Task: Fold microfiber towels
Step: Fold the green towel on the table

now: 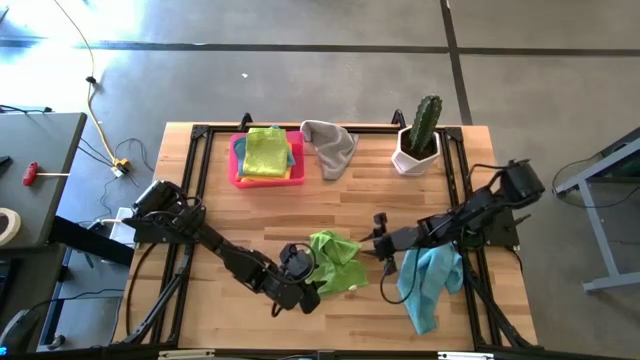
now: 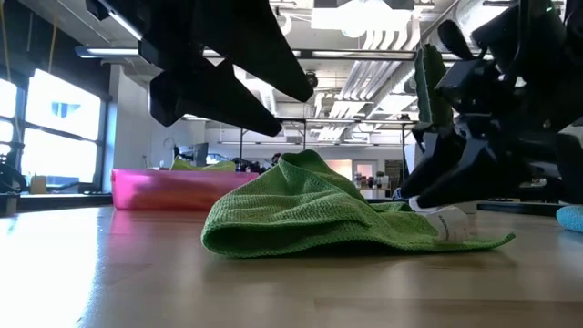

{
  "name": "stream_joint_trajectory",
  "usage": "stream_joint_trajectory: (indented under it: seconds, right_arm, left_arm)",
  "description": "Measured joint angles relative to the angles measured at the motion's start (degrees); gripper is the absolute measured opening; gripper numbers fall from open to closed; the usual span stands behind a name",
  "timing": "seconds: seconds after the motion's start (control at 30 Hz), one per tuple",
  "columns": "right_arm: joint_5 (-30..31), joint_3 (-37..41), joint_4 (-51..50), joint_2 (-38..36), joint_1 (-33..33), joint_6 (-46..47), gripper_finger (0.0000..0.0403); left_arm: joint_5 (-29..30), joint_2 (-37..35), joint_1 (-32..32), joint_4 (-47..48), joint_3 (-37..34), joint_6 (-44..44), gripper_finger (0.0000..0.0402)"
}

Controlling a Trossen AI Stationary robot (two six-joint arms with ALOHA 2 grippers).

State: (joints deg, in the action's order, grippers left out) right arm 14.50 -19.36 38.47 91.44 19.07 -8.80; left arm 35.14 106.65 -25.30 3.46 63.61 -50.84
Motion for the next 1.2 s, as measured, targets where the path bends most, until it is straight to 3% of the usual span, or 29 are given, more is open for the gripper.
stream_joint_trajectory:
  seconds: [0.4,0.5,0.67,0.8,1.03,1.2]
  right_arm:
    - [5.33,-5.94,0.33,8.09,-0.02,-5.17,0.0131]
    - [5.23,-6.41,0.30,8.09,-0.02,-5.22,0.0099]
    - [4.35,-6.55,0.26,7.98,0.04,-4.23,0.0010]
    - [4.07,-6.55,0.10,7.09,0.11,2.89,0.0012]
    - [3.00,-6.56,-7.41,-1.59,0.11,17.84,0.0001]
    - [3.63,-12.35,-27.34,-8.54,0.11,27.12,0.0001]
  left_arm:
    - [0.00,0.00,0.00,0.14,0.00,-0.01,0.0232]
    - [-0.03,0.00,0.00,0.21,0.00,0.01,0.0232]
    - [-0.20,0.00,0.02,0.64,0.00,0.01,0.0232]
    - [-0.20,0.00,0.04,1.75,0.00,2.83,0.0232]
    - [3.53,-0.02,1.09,0.56,0.00,22.02,0.0232]
    - [9.00,-0.02,3.11,-1.04,0.02,27.71,0.0232]
